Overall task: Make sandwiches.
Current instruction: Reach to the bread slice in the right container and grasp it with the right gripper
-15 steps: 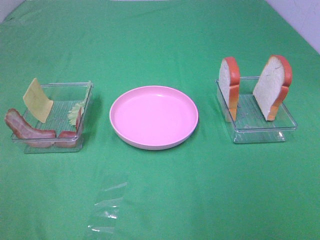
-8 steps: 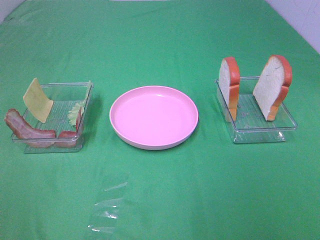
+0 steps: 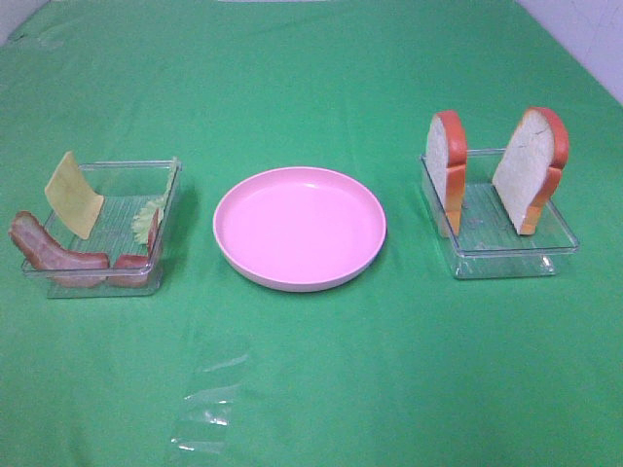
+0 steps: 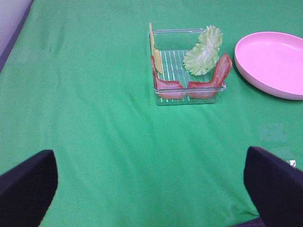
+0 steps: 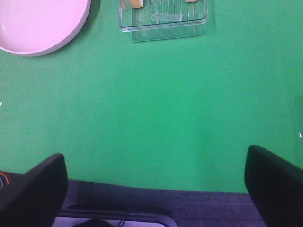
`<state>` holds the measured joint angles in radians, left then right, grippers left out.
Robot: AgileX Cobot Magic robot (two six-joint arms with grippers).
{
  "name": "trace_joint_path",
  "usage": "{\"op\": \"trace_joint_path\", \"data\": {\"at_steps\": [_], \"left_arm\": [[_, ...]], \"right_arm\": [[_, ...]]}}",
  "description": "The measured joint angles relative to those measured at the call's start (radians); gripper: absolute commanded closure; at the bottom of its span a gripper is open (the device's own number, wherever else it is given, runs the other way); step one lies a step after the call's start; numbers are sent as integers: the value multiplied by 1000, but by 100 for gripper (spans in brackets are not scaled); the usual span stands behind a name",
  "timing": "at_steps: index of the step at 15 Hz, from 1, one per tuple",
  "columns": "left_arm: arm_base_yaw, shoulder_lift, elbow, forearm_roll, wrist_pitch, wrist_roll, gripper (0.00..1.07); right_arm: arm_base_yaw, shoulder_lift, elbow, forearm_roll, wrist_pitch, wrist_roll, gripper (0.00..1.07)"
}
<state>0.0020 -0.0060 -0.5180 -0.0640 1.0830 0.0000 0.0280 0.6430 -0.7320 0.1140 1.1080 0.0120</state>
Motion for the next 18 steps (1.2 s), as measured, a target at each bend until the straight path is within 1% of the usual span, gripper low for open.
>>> {"op": "trace_joint_path", "data": {"at_steps": [1, 5, 6, 7, 8, 10, 11, 14, 16, 18], "left_arm": [[0, 0, 0, 0, 0, 0, 4], [0, 0, 0, 0, 0, 0, 4], [0, 0, 0, 0, 0, 0, 4], [0, 0, 0, 0, 0, 0, 4], [0, 0, 0, 0, 0, 0, 4], [0, 0, 0, 0, 0, 0, 4], [0, 0, 0, 0, 0, 0, 4], [0, 0, 0, 0, 0, 0, 4], [0, 0, 0, 0, 0, 0, 4], [0, 0, 0, 4, 0, 0, 4]], "right_arm": [[0, 119, -79, 0, -1, 0, 11], [0, 622, -492, 0, 61, 0, 11], [0, 678, -545, 0, 68, 0, 11], [0, 774, -650, 0, 79, 0, 11], [0, 955, -828, 3, 100, 6, 11], [10, 1094, -991, 4, 102, 32, 11], [18, 1118, -1028, -2, 102, 39, 11], [110, 1261, -1190, -5, 102, 100, 11], [164, 1350, -1254, -5, 102, 128, 11], [198, 1406, -1288, -9, 103, 139, 11]]}}
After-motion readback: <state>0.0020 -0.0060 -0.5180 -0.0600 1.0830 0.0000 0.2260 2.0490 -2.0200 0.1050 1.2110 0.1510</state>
